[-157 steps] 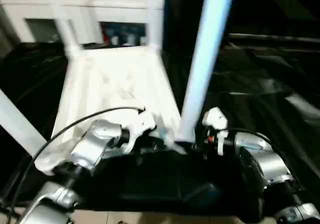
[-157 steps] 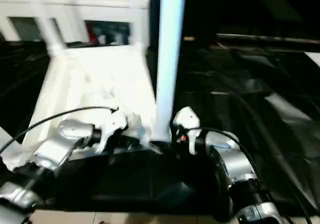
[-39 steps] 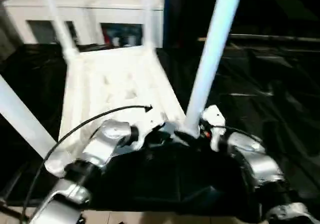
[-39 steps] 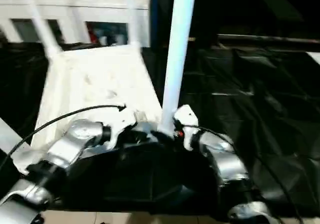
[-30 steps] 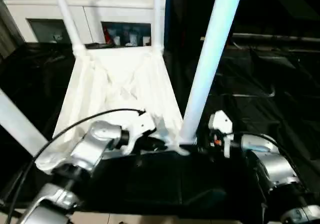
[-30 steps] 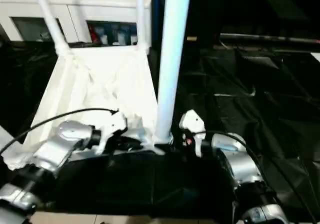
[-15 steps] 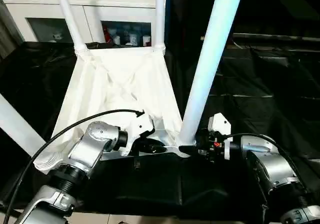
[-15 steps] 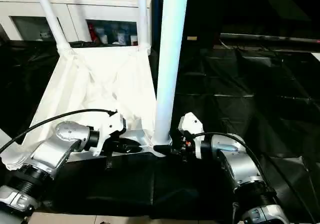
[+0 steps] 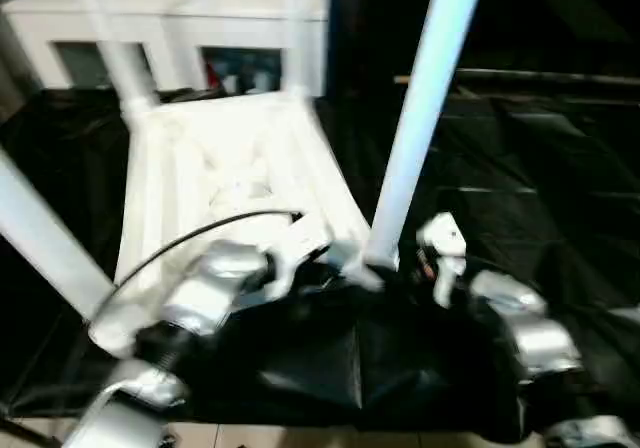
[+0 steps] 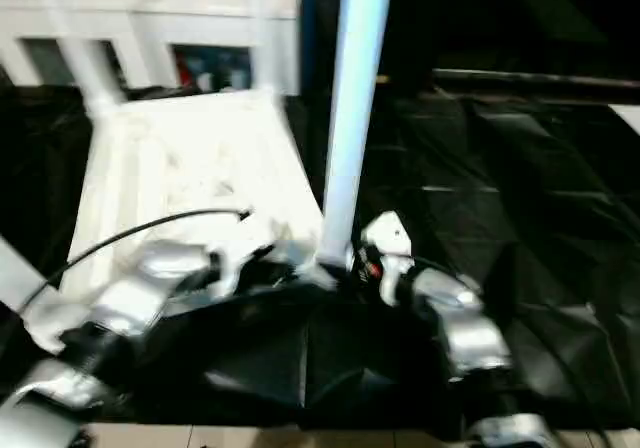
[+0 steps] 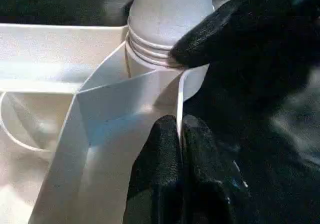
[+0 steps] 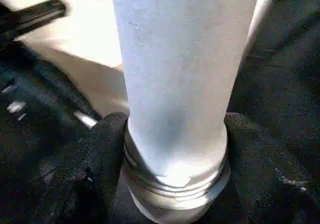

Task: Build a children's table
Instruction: Rotate leg to tighten

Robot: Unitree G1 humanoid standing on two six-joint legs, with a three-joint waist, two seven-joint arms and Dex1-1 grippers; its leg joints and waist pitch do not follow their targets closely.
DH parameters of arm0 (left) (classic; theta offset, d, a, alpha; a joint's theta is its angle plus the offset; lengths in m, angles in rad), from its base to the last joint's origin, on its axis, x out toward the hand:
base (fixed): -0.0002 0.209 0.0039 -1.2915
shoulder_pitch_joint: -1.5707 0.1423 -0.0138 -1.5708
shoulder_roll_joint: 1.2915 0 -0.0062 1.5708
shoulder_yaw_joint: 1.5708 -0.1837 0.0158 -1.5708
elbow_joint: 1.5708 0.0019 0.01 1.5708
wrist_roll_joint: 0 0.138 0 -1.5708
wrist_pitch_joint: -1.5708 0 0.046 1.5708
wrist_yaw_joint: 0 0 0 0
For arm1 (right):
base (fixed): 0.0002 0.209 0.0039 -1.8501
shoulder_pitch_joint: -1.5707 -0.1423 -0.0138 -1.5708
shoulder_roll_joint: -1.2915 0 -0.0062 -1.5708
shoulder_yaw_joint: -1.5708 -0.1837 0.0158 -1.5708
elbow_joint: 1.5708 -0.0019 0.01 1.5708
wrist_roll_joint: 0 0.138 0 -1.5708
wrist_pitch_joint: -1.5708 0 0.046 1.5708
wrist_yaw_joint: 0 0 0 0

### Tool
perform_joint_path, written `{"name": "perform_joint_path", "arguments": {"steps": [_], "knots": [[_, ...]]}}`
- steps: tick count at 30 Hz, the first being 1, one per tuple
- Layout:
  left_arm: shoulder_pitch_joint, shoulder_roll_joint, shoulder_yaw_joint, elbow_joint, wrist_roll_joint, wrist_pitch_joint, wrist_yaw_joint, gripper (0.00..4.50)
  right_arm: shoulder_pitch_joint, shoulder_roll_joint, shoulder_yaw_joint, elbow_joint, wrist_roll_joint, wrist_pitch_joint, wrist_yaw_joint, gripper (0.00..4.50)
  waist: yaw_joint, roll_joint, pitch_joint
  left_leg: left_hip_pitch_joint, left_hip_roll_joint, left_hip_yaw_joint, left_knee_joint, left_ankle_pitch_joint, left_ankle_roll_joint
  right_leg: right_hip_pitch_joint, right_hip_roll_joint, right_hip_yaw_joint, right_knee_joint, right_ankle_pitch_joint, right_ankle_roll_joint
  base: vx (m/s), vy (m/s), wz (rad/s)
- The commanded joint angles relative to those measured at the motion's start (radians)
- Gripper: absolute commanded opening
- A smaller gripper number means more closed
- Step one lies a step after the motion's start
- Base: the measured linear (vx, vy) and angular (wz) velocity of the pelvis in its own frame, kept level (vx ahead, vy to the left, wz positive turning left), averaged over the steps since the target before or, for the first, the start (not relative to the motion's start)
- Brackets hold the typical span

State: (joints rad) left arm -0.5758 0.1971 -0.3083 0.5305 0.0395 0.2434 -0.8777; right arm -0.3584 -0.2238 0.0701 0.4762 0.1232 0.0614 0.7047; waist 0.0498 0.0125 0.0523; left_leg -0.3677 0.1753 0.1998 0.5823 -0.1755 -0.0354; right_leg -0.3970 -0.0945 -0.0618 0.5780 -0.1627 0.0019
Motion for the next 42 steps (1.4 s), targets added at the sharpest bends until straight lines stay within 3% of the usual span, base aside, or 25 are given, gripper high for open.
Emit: {"name": "perform_joint_path", "arguments": {"steps": [1,3,7,11,13,15,21,26,32,33,37,42], "knots": [[-0.01,-0.051,0.026,0.045,-0.007,0.017,0.106,0.0,0.016,0.049,0.012,0.006,-0.022,0.043,-0.095,2.69,0.0,-0.018,-0.055,0.02,0.047,-0.03,-0.072,-0.336,0.011,0.024,-0.059,0.034,-0.093,-0.531,-0.133,0.0,0.0,0.0],[-0.015,-0.075,0.025,0.056,0.003,0.013,0.14,0.0,0.022,0.076,0.009,-0.001,-0.026,0.053,-0.138,2.69,-0.003,-0.02,-0.056,0.014,0.047,-0.034,-0.075,-0.338,0.011,0.027,-0.06,0.032,-0.095,-0.541,-0.12,0.0,0.0,0.0],[-0.018,-0.099,0.02,0.066,0.013,0.0,0.15,0.0,0.032,0.109,0.016,-0.014,-0.043,0.042,-0.177,2.69,-0.006,-0.015,-0.056,0.016,0.047,-0.035,-0.076,-0.364,0.012,0.022,-0.059,0.032,-0.099,-0.546,-0.115,0.0,0.0,0.0],[-0.017,-0.086,0.016,0.066,0.009,-0.02,0.127,0.0,0.023,0.104,0.024,-0.005,-0.049,-0.012,-0.165,2.69,-0.009,-0.017,-0.057,0.014,0.047,-0.035,-0.077,-0.37,0.018,0.022,-0.058,0.033,-0.097,-0.524,-0.12,0.0,0.0,0.0],[-0.011,-0.073,0.014,0.059,0.004,-0.028,0.101,0.0,0.02,0.093,0.02,-0.003,-0.032,-0.035,-0.121,3.25,-0.009,-0.017,-0.057,0.012,0.048,-0.034,-0.076,-0.365,0.022,0.023,-0.06,0.034,-0.096,-0.517,-0.125,0.0,0.0,0.0],[0.0,-0.056,0.014,0.045,0.0,-0.04,0.057,0.0,0.015,0.067,0.017,-0.008,0.004,-0.036,-0.045,3.41,-0.006,-0.018,-0.059,0.011,0.048,-0.032,-0.075,-0.345,0.036,0.026,-0.06,0.035,-0.093,-0.486,-0.133,0.0,0.0,0.0],[0.033,0.004,-0.001,-0.017,-0.042,-0.061,-0.094,0.0,0.002,-0.021,0.047,-0.023,0.024,-0.02,0.146,3.89,0.001,-0.019,-0.062,0.004,0.051,-0.027,-0.071,-0.281,0.067,0.035,-0.06,0.037,-0.077,-0.382,-0.183,0.0,0.0,0.0],[0.062,0.076,-0.004,-0.073,-0.081,-0.056,-0.234,0.0,-0.006,-0.109,0.071,-0.03,0.05,-0.038,0.335,3.89,0.007,-0.015,-0.062,0.009,0.055,-0.026,-0.073,-0.272,0.066,0.035,-0.057,0.037,-0.072,-0.355,-0.202,0.0,0.0,0.0],[0.099,0.137,-0.02,-0.146,-0.118,0.005,-0.346,0.0,-0.019,-0.148,0.077,-0.023,0.057,-0.063,0.417,3.89,0.013,-0.011,-0.064,0.009,0.06,-0.025,-0.074,-0.248,0.059,0.036,-0.056,0.038,-0.059,-0.283,-0.233,0.0,0.0,0.0],[0.102,0.143,-0.022,-0.152,-0.12,0.009,-0.354,0.0,-0.019,-0.15,0.079,-0.025,0.057,-0.067,0.423,3.89,0.014,-0.011,-0.066,0.014,0.06,-0.022,-0.072,-0.245,0.06,0.033,-0.054,0.039,-0.057,-0.263,-0.241,0.0,0.0,0.0],[0.112,0.153,-0.023,-0.164,-0.123,0.013,-0.369,0.0,-0.015,-0.155,0.083,-0.028,0.061,-0.089,0.443,3.89,0.015,-0.013,-0.068,0.008,0.057,-0.021,-0.067,-0.205,0.079,0.039,-0.055,0.039,-0.051,-0.208,-0.255,0.0,0.0,0.0],[0.119,0.154,-0.02,-0.177,-0.122,0.022,-0.37,0.0,-0.006,-0.154,0.079,-0.041,0.074,-0.085,0.473,3.56,0.016,-0.014,-0.065,0.009,0.058,-0.022,-0.069,-0.23,0.072,0.038,-0.056,0.038,-0.058,-0.274,-0.242,0.0,0.0,0.0]]}}
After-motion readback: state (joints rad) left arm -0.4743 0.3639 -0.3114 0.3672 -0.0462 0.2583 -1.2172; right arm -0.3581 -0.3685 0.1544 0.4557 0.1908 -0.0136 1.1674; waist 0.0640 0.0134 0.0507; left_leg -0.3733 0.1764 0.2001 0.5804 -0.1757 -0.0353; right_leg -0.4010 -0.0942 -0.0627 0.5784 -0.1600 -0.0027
